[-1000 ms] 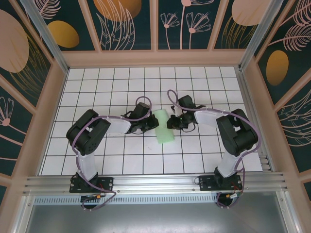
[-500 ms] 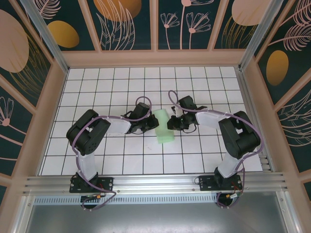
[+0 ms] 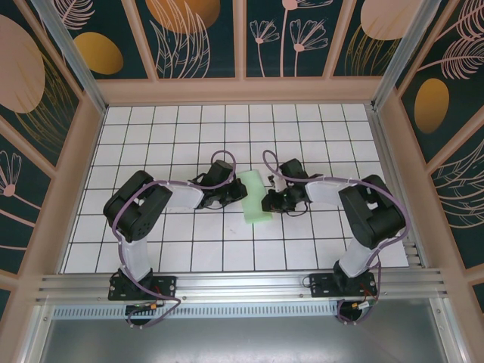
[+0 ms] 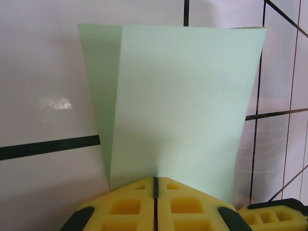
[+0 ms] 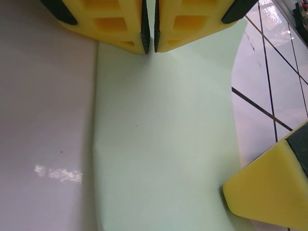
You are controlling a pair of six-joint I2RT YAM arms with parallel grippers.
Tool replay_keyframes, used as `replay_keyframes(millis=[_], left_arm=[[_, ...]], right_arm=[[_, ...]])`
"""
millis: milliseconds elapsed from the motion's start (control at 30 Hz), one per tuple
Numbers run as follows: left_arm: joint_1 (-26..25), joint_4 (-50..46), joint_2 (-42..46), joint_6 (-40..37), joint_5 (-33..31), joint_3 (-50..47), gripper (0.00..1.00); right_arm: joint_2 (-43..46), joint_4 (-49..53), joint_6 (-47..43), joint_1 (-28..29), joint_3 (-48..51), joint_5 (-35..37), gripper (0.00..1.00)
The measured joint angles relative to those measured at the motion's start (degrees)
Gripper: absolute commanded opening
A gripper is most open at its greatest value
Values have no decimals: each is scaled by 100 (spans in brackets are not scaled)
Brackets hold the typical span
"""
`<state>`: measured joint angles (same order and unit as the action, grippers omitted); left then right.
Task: Fold a paper plane with a square sheet of paper (pick it up from the middle)
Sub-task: Fold the square sheet of paper in half at the center of the table.
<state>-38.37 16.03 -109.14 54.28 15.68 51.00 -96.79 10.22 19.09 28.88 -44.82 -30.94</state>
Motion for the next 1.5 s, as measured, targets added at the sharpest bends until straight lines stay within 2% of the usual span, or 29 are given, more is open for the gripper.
replay_keyframes(millis=[300, 733, 967, 1067, 1233, 1500], left_arm=[[0, 68, -4, 17, 9, -22, 9], [0, 87, -17, -7, 37, -22, 9], [0, 92, -20, -28, 39, -20, 8], [0, 92, -15, -46, 35, -22, 9], [0, 157, -15, -46, 39, -50, 8], [0, 181, -28, -48, 39, -48, 8]], right_arm=[[426, 122, 343, 387, 146, 186, 14], [883, -369, 706, 367, 887, 483, 15], [1576, -79, 807, 212, 413, 584, 17], [1338, -223, 802, -15, -120, 597, 15], [223, -468, 754, -181, -942, 535, 14], [-1008, -632, 675, -212, -1508, 385, 14]])
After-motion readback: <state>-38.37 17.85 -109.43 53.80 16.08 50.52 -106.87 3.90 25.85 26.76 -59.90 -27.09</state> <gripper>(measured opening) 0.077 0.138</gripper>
